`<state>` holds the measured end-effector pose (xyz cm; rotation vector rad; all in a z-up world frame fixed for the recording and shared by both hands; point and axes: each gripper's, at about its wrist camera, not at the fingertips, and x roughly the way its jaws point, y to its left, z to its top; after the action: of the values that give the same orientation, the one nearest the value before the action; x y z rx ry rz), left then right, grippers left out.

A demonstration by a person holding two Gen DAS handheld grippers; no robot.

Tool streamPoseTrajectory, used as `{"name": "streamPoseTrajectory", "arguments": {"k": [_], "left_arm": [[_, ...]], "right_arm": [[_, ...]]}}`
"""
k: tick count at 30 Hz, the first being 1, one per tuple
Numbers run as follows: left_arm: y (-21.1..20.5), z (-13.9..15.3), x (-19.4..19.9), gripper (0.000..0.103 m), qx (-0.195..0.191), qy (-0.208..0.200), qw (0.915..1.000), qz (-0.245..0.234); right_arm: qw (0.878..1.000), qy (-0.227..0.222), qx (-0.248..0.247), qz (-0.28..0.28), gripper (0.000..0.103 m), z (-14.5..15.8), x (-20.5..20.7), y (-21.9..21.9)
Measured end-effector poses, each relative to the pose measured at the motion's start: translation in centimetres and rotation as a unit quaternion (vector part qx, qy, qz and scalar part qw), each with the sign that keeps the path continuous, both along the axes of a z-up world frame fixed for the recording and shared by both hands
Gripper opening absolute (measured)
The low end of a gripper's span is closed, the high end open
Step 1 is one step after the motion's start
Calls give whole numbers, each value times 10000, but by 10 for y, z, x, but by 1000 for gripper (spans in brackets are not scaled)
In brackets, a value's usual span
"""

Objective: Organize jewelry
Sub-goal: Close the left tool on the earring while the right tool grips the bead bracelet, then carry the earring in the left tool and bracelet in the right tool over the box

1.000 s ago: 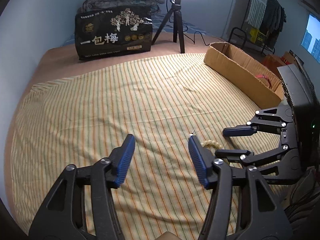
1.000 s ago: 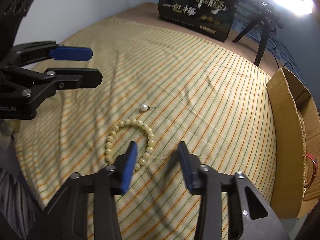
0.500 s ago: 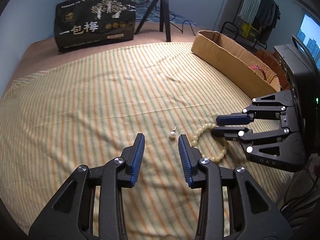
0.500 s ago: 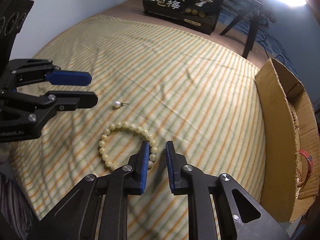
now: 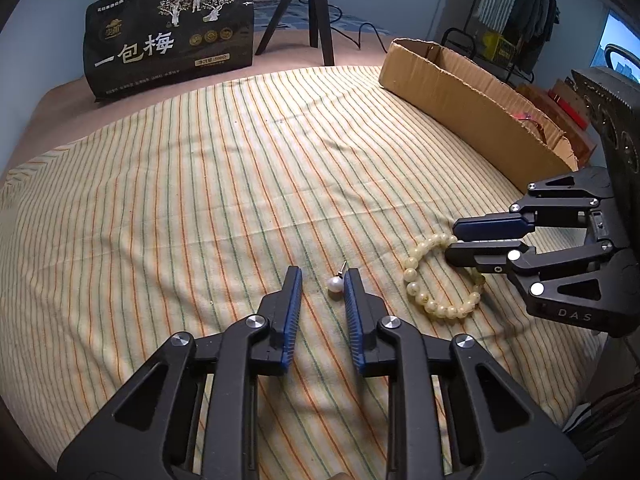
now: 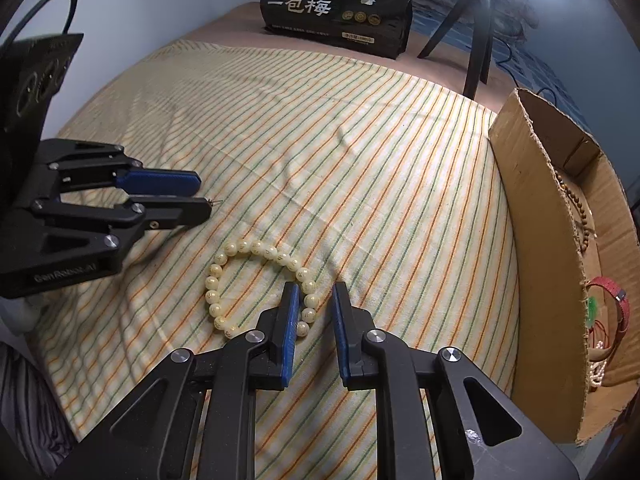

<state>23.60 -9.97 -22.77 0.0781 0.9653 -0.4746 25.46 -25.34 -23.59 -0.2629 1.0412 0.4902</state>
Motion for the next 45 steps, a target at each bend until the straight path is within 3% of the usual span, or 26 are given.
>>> {"name": "streamPoseTrajectory", "arguments": {"k": [3,5,7,26,45], "left_arm": [[-2,-1,1,6,50,-28,10000,-6],[-5,-1,0,6,127,-87,9999,-23],[-5,0,-1,6,138,-101,9999,-3],[9,53,-13,6,-93,-580,9980,221],[-47,107,7,6,-560,-978,9936,-18]], "right_arm": [[10000,-12,33,14,15,-1,-1,2],[10000,-31,-15,49,15,-1,-1,3],[10000,0,17,78,7,0,-2,3],[9966,-671,486,-17,6,61,-33,-15],[9832,-1369,714,-975,6,114,-50,-122]]}}
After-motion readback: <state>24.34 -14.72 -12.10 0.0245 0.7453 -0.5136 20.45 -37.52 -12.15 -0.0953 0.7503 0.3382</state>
